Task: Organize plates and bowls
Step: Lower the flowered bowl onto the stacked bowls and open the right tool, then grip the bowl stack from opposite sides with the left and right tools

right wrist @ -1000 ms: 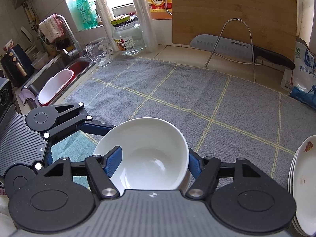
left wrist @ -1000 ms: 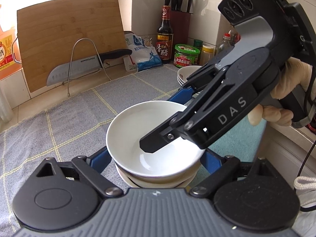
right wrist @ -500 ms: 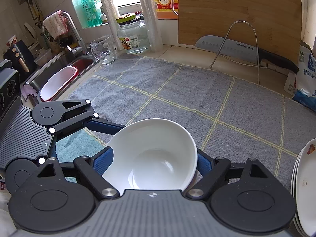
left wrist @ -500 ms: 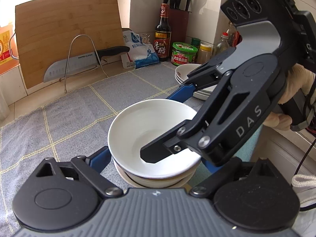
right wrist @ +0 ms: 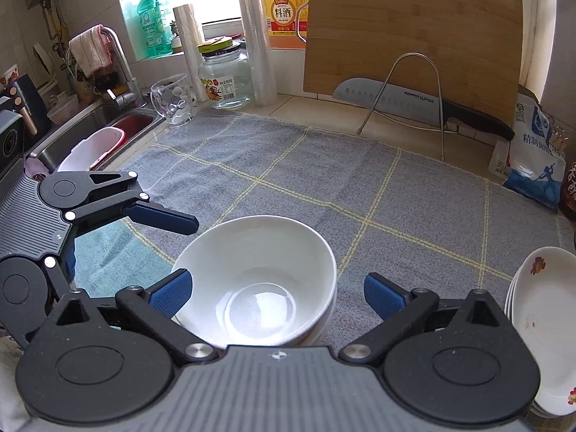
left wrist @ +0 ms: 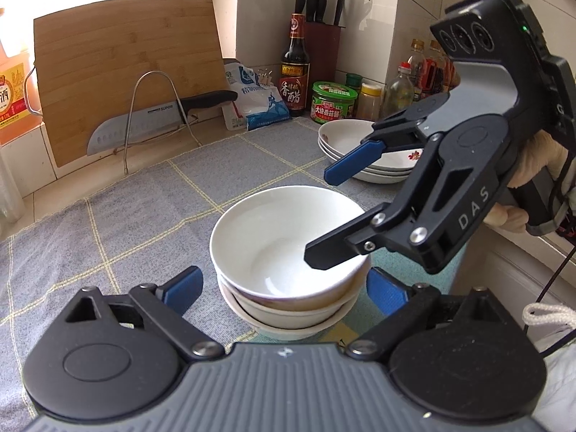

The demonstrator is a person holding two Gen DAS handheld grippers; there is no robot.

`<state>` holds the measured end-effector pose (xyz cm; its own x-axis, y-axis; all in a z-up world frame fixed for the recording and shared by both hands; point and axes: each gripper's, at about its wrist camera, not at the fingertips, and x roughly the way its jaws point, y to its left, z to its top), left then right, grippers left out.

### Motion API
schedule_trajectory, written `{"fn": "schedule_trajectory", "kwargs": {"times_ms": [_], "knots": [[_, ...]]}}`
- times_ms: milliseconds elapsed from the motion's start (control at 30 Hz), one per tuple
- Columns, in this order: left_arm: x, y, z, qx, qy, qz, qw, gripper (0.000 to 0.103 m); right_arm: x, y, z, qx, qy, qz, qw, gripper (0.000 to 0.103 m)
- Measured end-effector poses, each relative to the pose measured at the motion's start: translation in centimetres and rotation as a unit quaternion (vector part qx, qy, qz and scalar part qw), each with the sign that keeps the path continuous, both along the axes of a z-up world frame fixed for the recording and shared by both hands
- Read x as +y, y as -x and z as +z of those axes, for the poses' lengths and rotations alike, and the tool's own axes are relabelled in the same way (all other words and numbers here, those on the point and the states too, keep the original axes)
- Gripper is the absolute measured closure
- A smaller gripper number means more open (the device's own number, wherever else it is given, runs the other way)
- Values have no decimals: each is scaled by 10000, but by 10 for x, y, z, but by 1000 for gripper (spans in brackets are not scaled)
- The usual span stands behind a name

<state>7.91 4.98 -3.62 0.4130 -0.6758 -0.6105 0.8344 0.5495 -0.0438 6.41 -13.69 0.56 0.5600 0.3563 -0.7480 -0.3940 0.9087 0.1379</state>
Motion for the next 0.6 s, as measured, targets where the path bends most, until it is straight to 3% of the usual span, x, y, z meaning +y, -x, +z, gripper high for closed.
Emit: {"fn": "schedule_trajectory", "kwargs": {"times_ms": [333,467,600], "knots": [[6,-3,-6,97,-83,-79,9999,6,-30,25,-16,-138,-209,-727,9970,0],[9,-5,-13,76,-261,-333,9991,6,-37,37,-6,-381,-449,-520,9969,0],[6,-8,-23,-9,-498,-585,9970,6,-35,45,-5,-389,-235,-175,9988,0]]}}
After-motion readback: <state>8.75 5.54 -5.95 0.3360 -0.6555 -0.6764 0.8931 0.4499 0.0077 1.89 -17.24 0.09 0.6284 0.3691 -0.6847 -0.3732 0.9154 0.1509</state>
